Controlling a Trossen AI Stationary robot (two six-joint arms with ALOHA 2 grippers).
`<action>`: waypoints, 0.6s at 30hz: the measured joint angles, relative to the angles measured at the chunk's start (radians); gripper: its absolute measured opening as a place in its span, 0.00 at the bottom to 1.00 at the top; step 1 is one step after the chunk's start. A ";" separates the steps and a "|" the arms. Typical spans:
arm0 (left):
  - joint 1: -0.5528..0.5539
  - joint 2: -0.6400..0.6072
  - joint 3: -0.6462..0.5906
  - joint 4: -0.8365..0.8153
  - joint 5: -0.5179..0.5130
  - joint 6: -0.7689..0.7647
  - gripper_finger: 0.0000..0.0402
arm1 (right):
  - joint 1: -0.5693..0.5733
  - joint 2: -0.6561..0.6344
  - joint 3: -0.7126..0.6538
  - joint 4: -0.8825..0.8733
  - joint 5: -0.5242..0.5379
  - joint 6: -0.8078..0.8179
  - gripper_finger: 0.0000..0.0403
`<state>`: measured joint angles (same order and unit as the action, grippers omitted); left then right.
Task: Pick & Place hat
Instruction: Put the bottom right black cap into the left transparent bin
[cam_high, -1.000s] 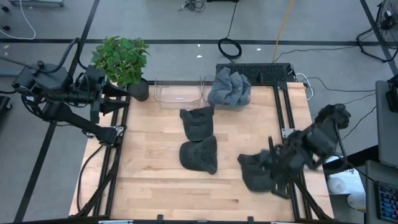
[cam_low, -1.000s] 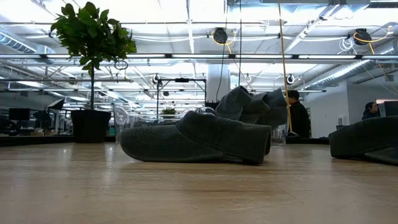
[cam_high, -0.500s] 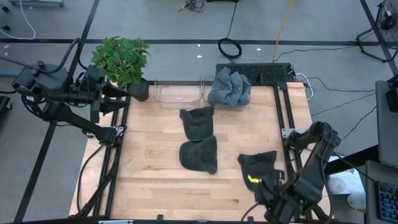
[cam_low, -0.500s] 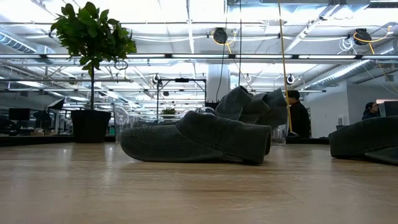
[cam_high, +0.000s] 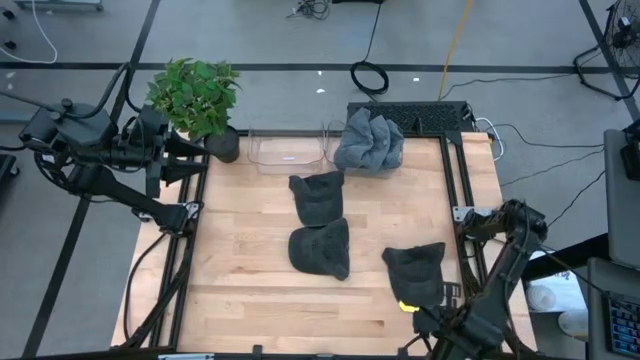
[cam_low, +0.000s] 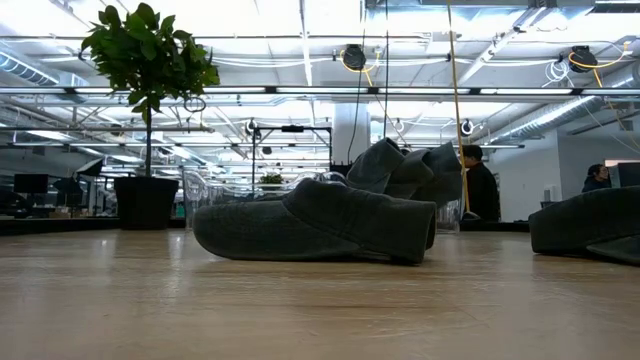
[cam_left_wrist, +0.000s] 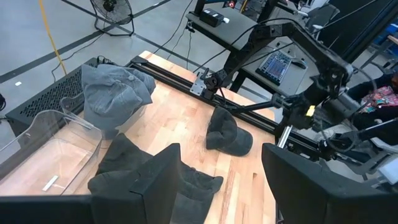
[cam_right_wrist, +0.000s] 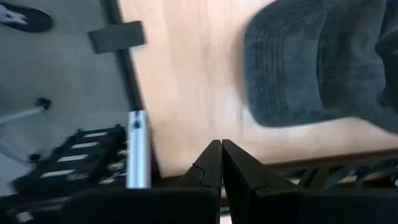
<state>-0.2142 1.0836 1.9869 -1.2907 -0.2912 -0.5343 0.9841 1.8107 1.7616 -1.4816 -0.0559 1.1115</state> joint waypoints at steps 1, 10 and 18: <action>0.000 0.000 0.000 0.000 0.000 0.000 0.58 | 0.000 0.000 -0.025 0.022 0.001 -0.010 0.00; 0.000 0.000 0.000 -0.001 0.000 0.001 0.58 | 0.006 0.000 -0.277 0.220 0.012 0.005 0.00; 0.000 0.001 0.000 -0.010 0.000 0.013 0.58 | 0.005 -0.002 -0.382 0.318 -0.081 -0.055 0.01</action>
<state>-0.2146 1.0847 1.9869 -1.3004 -0.2909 -0.5211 0.9891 1.8085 1.3792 -1.1633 -0.1364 1.0560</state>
